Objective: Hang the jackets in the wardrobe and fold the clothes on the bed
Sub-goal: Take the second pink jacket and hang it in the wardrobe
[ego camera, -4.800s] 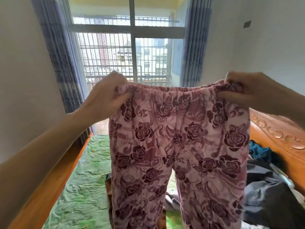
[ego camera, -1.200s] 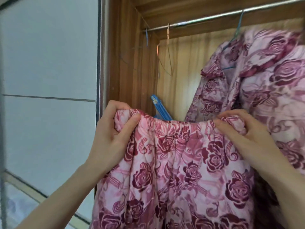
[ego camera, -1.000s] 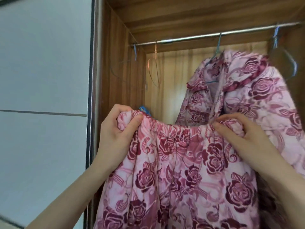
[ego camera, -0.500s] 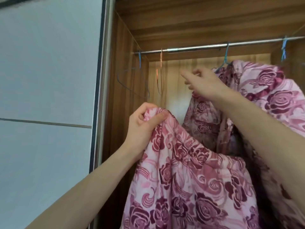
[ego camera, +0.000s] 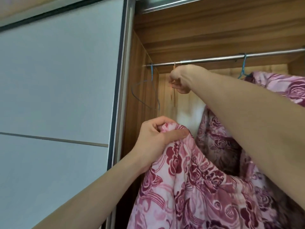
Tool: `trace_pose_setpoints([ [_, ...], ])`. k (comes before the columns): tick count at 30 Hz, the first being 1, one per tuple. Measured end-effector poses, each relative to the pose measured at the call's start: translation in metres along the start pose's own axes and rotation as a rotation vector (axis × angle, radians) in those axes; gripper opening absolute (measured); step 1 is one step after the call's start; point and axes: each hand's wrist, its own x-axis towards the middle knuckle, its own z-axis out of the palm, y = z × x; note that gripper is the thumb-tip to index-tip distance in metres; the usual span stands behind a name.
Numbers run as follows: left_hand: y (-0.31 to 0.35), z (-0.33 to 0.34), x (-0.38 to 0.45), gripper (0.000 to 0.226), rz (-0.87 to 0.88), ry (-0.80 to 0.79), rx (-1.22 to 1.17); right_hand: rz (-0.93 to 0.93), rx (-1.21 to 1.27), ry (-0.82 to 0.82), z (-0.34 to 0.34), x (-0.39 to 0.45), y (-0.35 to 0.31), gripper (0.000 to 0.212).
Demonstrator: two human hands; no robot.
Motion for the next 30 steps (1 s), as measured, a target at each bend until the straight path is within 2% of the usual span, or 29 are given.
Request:
trace_pose_setpoints([
  [2, 0.002, -0.001, 0.0, 0.019, -0.004, -0.021, 0.005, 0.002, 0.056, 0.015, 0.0, 0.007, -0.004, 0.028],
  [5, 0.002, -0.002, -0.002, 0.019, -0.024, -0.051, -0.013, -0.064, 0.111, 0.116, -0.005, 0.019, 0.004, 0.018],
  [9, -0.001, -0.005, -0.001, 0.02, -0.029, -0.078, 0.007, -0.138, -0.028, 0.219, -0.006, 0.03, 0.03, 0.019],
  [13, -0.001, -0.009, 0.0, 0.023, -0.021, -0.086, 0.039, -0.186, -0.03, 0.329, -0.007, 0.037, 0.056, 0.024],
  [20, -0.005, -0.012, -0.004, 0.017, 0.008, -0.095, 0.064, -0.274, -0.047, 0.334, -0.015, 0.039, 0.09, 0.034],
  [30, -0.01, -0.017, -0.003, 0.018, 0.069, -0.106, 0.063, -0.333, -0.196, 0.524, -0.012, 0.047, 0.085, 0.028],
])
